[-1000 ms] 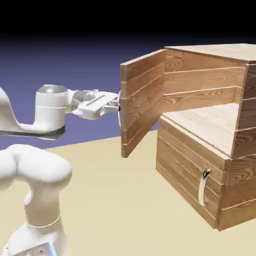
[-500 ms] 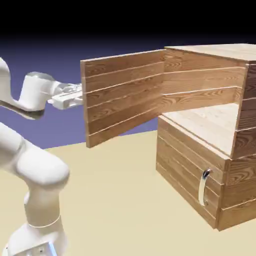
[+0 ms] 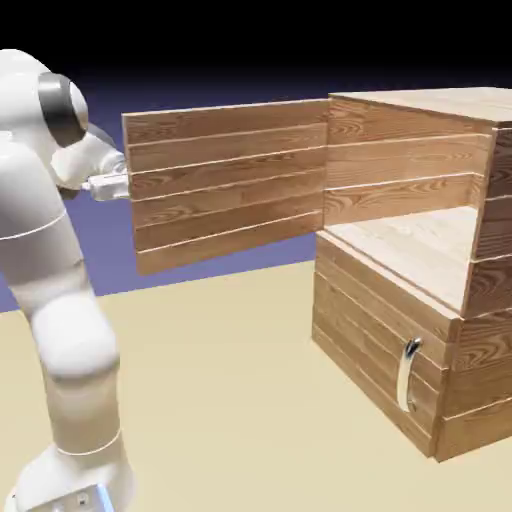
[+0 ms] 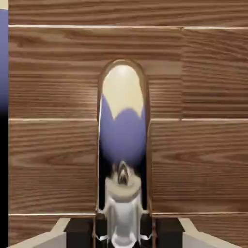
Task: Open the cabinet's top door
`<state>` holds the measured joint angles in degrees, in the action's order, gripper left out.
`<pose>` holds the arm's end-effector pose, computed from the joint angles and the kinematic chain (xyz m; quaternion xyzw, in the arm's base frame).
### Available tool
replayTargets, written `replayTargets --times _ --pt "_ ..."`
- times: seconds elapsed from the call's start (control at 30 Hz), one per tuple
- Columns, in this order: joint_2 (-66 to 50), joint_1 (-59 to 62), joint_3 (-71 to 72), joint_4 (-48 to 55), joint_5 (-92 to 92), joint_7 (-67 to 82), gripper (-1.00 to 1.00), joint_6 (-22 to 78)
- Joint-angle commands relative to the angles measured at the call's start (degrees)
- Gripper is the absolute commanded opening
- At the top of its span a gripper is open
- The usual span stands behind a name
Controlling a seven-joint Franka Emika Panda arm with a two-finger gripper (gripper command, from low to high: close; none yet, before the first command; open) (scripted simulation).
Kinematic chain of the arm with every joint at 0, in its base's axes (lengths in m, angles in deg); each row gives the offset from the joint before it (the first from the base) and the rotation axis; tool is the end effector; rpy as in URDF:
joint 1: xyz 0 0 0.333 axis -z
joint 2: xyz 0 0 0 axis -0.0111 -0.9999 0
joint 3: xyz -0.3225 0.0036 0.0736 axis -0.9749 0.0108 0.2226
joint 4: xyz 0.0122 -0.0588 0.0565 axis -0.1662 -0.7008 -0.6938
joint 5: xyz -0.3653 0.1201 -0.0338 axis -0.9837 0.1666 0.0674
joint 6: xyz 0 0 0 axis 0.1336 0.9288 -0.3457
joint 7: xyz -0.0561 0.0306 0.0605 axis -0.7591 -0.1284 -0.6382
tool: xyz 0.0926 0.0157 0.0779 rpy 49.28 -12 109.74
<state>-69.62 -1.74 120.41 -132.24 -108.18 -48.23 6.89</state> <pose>0.1657 0.3320 0.4999 0.6190 0.3413 -0.1966 0.6795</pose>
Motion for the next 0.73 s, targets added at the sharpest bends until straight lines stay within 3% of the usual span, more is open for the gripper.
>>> replayTargets --times 0.0,0.4,0.7 --pt "-0.56 2.11 2.33 0.48 0.02 -0.39 -1.00 0.43" --pt "9.26 26.99 23.00 5.38 3.63 6.06 -1.00 -2.38" --pt "25.34 45.67 33.34 18.90 9.83 16.12 -1.00 -1.17"
